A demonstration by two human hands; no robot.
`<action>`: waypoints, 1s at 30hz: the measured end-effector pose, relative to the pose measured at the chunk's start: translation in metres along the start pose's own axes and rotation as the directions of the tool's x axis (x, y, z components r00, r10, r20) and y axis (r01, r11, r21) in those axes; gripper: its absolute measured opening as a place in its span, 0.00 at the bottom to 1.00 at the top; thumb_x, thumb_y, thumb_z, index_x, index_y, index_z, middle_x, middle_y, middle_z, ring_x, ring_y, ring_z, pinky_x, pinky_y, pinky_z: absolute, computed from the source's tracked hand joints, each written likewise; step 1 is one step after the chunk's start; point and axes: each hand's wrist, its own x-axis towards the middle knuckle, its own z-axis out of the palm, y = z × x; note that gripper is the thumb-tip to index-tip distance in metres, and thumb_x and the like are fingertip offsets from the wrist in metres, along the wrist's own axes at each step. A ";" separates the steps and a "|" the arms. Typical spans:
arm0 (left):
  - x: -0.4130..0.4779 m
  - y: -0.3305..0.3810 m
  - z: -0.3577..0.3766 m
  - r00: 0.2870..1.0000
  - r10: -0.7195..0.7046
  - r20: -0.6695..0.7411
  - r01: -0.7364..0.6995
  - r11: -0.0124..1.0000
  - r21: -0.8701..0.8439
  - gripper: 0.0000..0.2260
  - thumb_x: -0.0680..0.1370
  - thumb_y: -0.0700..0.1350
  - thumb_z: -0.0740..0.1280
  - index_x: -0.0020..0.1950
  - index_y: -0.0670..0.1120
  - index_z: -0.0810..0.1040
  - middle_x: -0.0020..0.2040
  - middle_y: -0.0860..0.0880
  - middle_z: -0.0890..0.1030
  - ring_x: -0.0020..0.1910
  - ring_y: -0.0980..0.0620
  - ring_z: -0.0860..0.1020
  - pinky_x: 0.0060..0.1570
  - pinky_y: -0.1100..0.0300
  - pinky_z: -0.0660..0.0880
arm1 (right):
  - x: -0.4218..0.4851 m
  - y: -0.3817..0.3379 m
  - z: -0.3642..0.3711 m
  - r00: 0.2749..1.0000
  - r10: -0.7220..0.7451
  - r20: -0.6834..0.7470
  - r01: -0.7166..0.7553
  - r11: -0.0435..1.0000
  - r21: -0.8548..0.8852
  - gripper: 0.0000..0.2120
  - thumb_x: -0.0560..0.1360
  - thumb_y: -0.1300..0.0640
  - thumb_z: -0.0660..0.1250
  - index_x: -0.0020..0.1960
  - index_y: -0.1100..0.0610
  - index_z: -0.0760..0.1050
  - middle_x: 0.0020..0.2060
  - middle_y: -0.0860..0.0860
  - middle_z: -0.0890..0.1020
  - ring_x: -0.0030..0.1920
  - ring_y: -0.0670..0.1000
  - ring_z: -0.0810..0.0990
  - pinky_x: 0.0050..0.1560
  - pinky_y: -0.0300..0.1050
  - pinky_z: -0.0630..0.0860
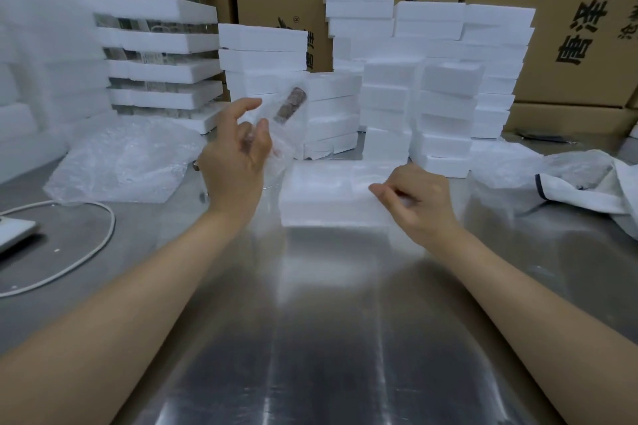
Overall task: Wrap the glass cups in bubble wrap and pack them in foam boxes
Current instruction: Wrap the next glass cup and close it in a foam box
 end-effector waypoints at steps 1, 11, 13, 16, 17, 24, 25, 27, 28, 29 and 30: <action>-0.001 0.000 0.000 0.999 0.051 0.019 -0.052 0.998 0.040 0.11 0.80 0.51 0.62 0.59 0.47 0.75 0.30 0.49 0.76 0.28 0.49 0.75 0.31 0.57 0.73 | 0.000 -0.002 0.002 0.999 -0.019 0.044 0.018 1.000 0.015 0.20 0.75 0.57 0.66 0.26 0.63 0.70 0.23 0.50 0.69 0.28 0.49 0.65 0.36 0.37 0.63; -0.010 0.010 0.007 0.725 0.421 0.545 -0.526 0.849 0.045 0.14 0.75 0.60 0.62 0.55 0.53 0.68 0.35 0.49 0.83 0.32 0.50 0.82 0.34 0.58 0.79 | -0.007 0.002 0.008 0.905 0.349 0.242 -0.389 0.910 0.146 0.24 0.79 0.52 0.55 0.28 0.60 0.73 0.25 0.46 0.74 0.28 0.45 0.72 0.34 0.38 0.67; -0.009 0.013 0.006 0.685 0.390 0.615 -0.511 0.859 0.024 0.15 0.74 0.62 0.63 0.51 0.53 0.66 0.36 0.48 0.83 0.33 0.48 0.82 0.33 0.55 0.79 | -0.005 0.006 0.007 0.873 0.430 0.231 -0.468 0.871 0.149 0.25 0.80 0.52 0.53 0.29 0.61 0.75 0.26 0.49 0.76 0.28 0.47 0.72 0.35 0.43 0.68; -0.009 0.019 0.006 0.635 0.388 0.668 -0.520 0.854 -0.001 0.16 0.72 0.63 0.61 0.48 0.53 0.65 0.34 0.48 0.82 0.31 0.47 0.80 0.31 0.52 0.78 | -0.005 0.006 0.010 0.864 0.449 0.227 -0.478 0.873 0.092 0.25 0.82 0.55 0.55 0.30 0.62 0.75 0.23 0.44 0.73 0.26 0.42 0.71 0.32 0.32 0.64; -0.010 0.021 0.007 0.634 0.371 0.678 -0.508 0.862 0.003 0.16 0.72 0.64 0.60 0.48 0.53 0.65 0.33 0.48 0.81 0.30 0.46 0.79 0.31 0.51 0.77 | -0.006 0.006 0.011 0.861 0.460 0.215 -0.486 0.870 0.086 0.25 0.82 0.57 0.56 0.30 0.63 0.75 0.22 0.44 0.72 0.25 0.41 0.71 0.30 0.31 0.63; -0.003 0.026 0.005 0.600 0.247 0.761 -0.487 0.867 0.102 0.20 0.72 0.61 0.65 0.49 0.44 0.75 0.34 0.49 0.81 0.33 0.45 0.79 0.36 0.53 0.77 | -0.002 0.006 0.014 0.803 0.578 0.146 -0.595 0.788 0.158 0.21 0.80 0.59 0.60 0.29 0.63 0.70 0.22 0.45 0.69 0.26 0.43 0.66 0.30 0.35 0.63; -0.001 0.028 0.004 0.571 0.277 0.772 -0.524 0.848 0.083 0.20 0.72 0.60 0.65 0.49 0.43 0.75 0.32 0.49 0.79 0.31 0.45 0.78 0.34 0.54 0.76 | -0.001 0.005 0.014 0.797 0.590 0.126 -0.603 0.780 0.167 0.17 0.79 0.60 0.63 0.32 0.64 0.71 0.25 0.46 0.71 0.27 0.42 0.66 0.31 0.33 0.63; 0.001 0.032 0.003 0.504 0.342 0.794 -0.602 0.798 0.038 0.20 0.74 0.59 0.62 0.47 0.42 0.75 0.28 0.53 0.72 0.25 0.46 0.73 0.29 0.57 0.72 | 0.000 0.004 0.015 0.773 0.623 0.121 -0.634 0.749 0.194 0.08 0.76 0.63 0.66 0.38 0.64 0.74 0.33 0.50 0.76 0.35 0.44 0.72 0.37 0.33 0.68; 0.003 0.033 0.002 0.479 0.355 0.803 -0.621 0.783 0.024 0.19 0.74 0.58 0.61 0.47 0.41 0.75 0.28 0.54 0.69 0.24 0.46 0.70 0.28 0.58 0.71 | 0.000 0.004 0.016 0.755 0.640 0.146 -0.656 0.727 0.204 0.03 0.75 0.66 0.66 0.42 0.62 0.76 0.38 0.49 0.78 0.40 0.45 0.75 0.42 0.34 0.71; 0.004 0.032 0.001 0.462 0.351 0.814 -0.627 0.779 0.020 0.18 0.75 0.56 0.62 0.47 0.41 0.75 0.29 0.54 0.67 0.24 0.46 0.69 0.28 0.58 0.69 | -0.001 0.005 0.016 0.729 0.658 0.186 -0.684 0.699 0.208 0.06 0.74 0.69 0.64 0.47 0.60 0.76 0.43 0.48 0.79 0.47 0.46 0.77 0.48 0.36 0.73; 0.004 0.031 0.002 0.446 0.334 0.830 -0.626 0.780 0.023 0.17 0.76 0.56 0.63 0.47 0.41 0.75 0.29 0.54 0.67 0.26 0.47 0.68 0.29 0.57 0.69 | -0.001 0.007 0.017 0.695 0.678 0.238 -0.719 0.660 0.219 0.12 0.73 0.71 0.62 0.53 0.60 0.76 0.49 0.48 0.79 0.54 0.47 0.77 0.53 0.37 0.73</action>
